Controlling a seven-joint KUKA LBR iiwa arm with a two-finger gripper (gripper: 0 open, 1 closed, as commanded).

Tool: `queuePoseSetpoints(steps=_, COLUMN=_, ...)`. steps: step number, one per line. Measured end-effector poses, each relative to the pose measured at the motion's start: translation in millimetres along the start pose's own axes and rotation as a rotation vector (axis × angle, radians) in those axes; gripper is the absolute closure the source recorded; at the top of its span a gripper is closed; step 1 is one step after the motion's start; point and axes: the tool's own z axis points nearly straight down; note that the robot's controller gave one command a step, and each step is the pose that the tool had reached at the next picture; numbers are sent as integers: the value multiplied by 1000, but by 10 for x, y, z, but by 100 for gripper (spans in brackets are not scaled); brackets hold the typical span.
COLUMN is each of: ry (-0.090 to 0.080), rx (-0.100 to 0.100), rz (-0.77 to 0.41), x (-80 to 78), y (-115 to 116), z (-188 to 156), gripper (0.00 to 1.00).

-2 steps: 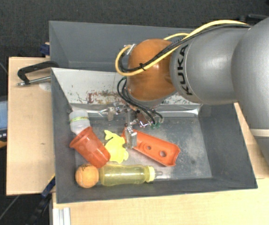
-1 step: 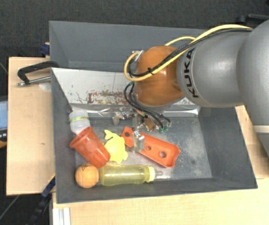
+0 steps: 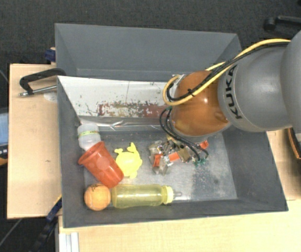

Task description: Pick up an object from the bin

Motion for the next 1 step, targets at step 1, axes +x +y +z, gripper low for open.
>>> queuePoseSetpoints(steps=1, ry=0, rx=0, rz=0, x=0, y=0, z=0, gripper=100)
